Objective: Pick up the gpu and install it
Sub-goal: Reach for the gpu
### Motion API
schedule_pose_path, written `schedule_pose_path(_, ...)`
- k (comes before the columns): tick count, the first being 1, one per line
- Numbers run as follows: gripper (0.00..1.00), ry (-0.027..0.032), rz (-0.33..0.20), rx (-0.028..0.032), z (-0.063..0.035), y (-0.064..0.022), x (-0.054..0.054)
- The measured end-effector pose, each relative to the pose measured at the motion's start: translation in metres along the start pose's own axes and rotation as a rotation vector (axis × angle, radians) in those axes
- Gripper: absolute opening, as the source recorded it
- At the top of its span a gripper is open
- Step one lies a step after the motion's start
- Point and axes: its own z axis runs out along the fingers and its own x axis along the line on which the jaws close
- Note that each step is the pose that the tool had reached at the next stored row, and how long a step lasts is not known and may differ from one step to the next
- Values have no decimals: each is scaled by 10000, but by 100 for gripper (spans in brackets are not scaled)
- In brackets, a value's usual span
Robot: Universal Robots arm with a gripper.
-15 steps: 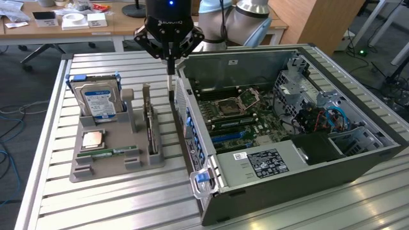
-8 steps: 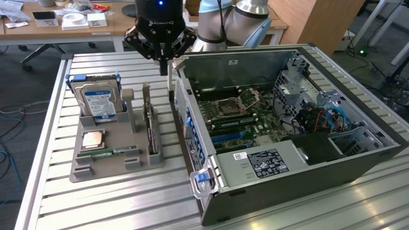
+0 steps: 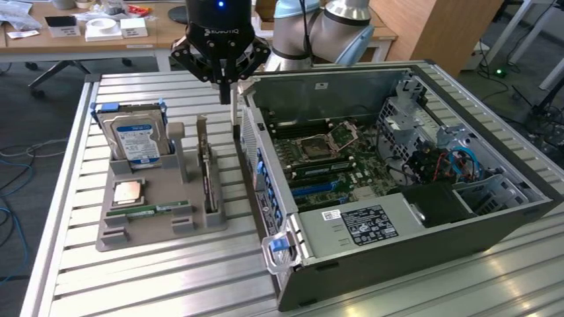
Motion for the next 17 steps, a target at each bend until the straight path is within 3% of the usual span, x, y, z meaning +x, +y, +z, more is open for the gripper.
schedule_pose_path(9, 11, -1, 2, 0, 0, -1, 8)
schedule_pose_path(17, 11, 0, 0, 0, 4, -9, 124)
